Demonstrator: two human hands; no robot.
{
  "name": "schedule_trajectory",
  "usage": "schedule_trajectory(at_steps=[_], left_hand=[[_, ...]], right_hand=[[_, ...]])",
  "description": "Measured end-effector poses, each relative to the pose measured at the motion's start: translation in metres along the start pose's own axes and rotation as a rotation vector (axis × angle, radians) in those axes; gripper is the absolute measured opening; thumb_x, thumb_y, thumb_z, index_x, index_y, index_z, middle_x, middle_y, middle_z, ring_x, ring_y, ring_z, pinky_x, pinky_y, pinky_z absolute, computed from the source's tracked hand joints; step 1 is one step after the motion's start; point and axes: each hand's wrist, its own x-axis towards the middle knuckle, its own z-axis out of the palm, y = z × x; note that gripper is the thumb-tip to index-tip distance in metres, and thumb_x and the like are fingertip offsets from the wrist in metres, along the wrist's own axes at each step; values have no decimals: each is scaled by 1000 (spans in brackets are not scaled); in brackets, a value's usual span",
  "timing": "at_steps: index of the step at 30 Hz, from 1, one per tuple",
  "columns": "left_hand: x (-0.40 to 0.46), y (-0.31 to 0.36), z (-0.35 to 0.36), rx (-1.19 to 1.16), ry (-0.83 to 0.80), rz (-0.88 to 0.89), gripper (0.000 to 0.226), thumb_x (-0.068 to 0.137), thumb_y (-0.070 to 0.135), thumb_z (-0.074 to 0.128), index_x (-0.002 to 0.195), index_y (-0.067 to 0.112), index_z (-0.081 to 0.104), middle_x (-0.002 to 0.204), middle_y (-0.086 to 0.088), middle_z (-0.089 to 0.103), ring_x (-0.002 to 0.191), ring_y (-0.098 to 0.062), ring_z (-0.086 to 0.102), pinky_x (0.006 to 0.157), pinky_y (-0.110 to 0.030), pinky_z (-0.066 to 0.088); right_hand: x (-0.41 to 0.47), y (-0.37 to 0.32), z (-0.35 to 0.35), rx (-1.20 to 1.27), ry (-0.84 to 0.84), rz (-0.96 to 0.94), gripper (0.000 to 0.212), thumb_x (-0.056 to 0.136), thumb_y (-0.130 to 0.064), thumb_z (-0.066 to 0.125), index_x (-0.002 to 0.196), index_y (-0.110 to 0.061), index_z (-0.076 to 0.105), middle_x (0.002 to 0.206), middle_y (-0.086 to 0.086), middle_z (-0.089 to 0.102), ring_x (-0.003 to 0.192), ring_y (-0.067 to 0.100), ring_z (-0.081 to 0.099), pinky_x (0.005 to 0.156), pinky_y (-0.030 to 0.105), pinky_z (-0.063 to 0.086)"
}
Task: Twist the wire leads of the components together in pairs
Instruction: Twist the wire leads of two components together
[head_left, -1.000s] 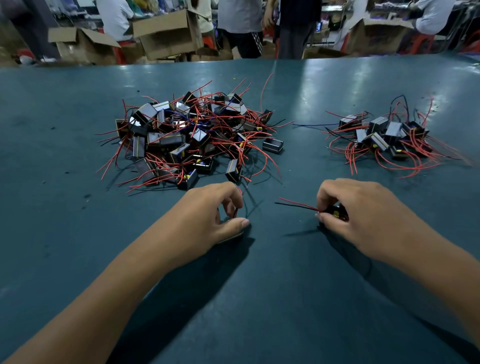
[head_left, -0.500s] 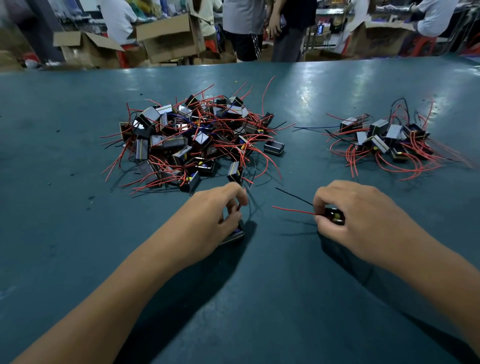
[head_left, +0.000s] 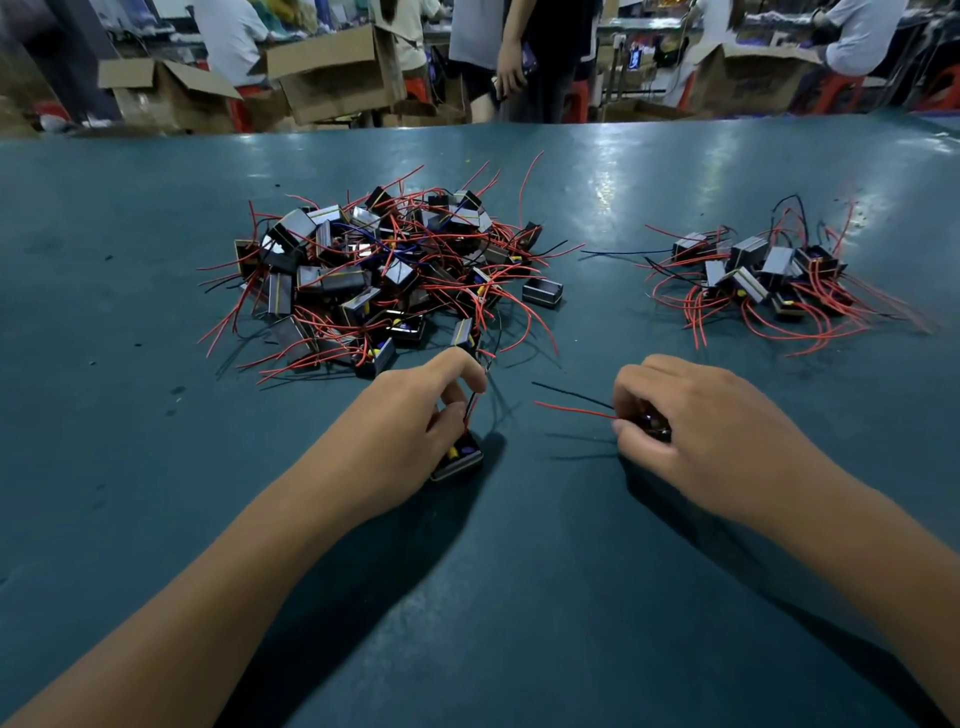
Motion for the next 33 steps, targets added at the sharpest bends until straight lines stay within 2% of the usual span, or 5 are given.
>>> schedule_trajectory(at_steps=[14,20,26,30,33], left_hand=[[0,8,3,45,63,-38,11,95,14,59,97,21,67,69,13,59,60,-7,53,55,-15,40],[9,19,10,239,96,-53,21,94,42,60,83,25,59,67,10,47,67,-10,45,59,-34,35],[11,20,15,125,107,-39,5,92,18,62,90,22,64,86,11,54,72,-1,47,66,-19,34],[8,22,12,46,91,-27,10,87,16,63,81,23,62,82,12,56,70,13,48,62,-7,33],[6,24,13,22,71,-1,14,91,26,65,78,26,61,76,13,59,63,12,50,57,-10,34]], right_hand=[[0,-4,1,-5,33,21,14,81,-18,62,89,-27,56,75,-12,45,67,17,48,61,41,47],[1,-5,8,-64,49,5,18,91,-45,50,81,-30,55,76,-11,47,68,11,44,56,30,39],[3,-10,7,-16,33,-37,11,93,-25,54,101,-24,62,86,-9,60,83,19,58,68,40,49],[4,-14,8,-32,59,-33,21,94,-40,47,88,-23,58,75,-11,54,78,17,49,67,37,43],[3,-17,7,-13,89,-15,16,96,-31,53,107,-26,63,72,-12,48,72,15,46,62,35,40]])
